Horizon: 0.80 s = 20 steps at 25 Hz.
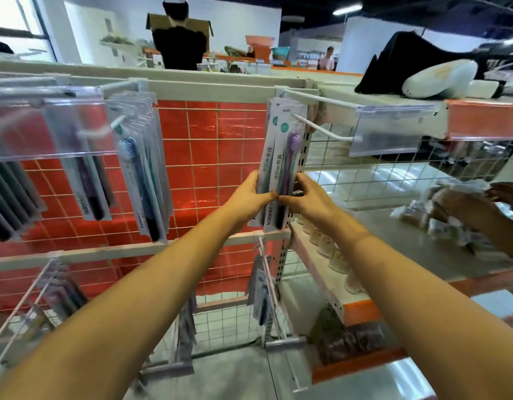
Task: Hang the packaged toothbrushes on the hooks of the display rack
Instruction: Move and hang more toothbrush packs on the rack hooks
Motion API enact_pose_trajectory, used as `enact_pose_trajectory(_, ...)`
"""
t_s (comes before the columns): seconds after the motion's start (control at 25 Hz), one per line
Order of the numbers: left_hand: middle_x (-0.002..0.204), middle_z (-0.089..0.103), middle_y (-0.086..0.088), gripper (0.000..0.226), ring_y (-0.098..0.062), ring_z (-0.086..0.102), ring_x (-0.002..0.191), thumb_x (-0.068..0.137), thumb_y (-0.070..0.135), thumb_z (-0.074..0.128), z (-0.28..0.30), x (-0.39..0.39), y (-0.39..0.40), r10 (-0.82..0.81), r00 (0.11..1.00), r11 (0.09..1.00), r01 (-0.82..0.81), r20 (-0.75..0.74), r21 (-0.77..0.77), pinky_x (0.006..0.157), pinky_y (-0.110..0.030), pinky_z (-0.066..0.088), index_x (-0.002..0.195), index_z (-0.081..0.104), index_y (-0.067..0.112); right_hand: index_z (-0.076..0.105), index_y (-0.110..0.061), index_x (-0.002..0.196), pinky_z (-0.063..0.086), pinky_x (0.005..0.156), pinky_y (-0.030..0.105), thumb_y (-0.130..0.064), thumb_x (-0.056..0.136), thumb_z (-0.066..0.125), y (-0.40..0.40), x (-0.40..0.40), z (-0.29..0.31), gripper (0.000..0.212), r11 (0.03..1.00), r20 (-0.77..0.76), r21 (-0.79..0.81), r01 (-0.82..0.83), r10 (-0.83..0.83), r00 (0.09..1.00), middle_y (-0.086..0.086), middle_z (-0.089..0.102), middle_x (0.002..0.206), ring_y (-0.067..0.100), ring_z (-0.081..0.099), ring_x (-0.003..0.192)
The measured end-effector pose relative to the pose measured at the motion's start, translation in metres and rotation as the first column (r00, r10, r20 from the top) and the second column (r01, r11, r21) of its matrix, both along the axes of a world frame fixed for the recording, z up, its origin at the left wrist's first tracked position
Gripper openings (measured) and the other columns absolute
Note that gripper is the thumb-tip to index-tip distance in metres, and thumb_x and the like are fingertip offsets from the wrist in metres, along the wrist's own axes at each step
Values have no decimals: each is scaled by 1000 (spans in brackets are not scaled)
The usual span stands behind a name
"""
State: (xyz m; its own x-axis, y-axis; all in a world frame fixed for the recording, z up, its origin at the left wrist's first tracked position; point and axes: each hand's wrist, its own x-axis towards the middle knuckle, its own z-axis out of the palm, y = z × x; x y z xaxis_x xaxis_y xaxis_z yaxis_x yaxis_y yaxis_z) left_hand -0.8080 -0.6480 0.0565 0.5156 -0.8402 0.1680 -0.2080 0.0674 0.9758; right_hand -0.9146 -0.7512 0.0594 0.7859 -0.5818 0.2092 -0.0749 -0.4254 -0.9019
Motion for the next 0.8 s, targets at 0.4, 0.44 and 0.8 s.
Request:
enact_pose_trajectory(0.4, 116, 58, -7, 41, -20, 58, 105, 89, 3, 56, 4, -36, 20, 31, 997, 996, -38, -77, -83, 85, -30, 50, 126, 41, 12, 49, -13, 125, 56, 82, 35, -6, 88, 60, 29, -37, 10, 40, 989, 31, 142, -45, 41, 999, 1, 60, 103, 23, 63, 99)
enact_pose_trajectory(0.44, 116, 58, -6, 40, -20, 58, 105, 89, 4, 57, 4, -40, 20, 32, 996, 995, -39, -81, -92, 85, -29, 50, 124, 41, 14, 50, -14, 126, 56, 81, 37, -6, 89, 60, 31, -41, 13, 39, 987, 23, 152, -44, 41, 999, 1, 61, 102, 22, 64, 97)
enact_pose_trajectory(0.8, 108, 62, -1, 25, -20, 61, 105, 101, 37, 30, 5, -60, 26, 95, 975, 985, -122, -201, -125, 89, -42, 52, 114, 47, 25, 48, -17, 130, 53, 88, 43, -7, 87, 61, 36, -64, 24, 46, 964, -56, 250, -86, 103, 993, 3, 62, 112, 23, 61, 108)
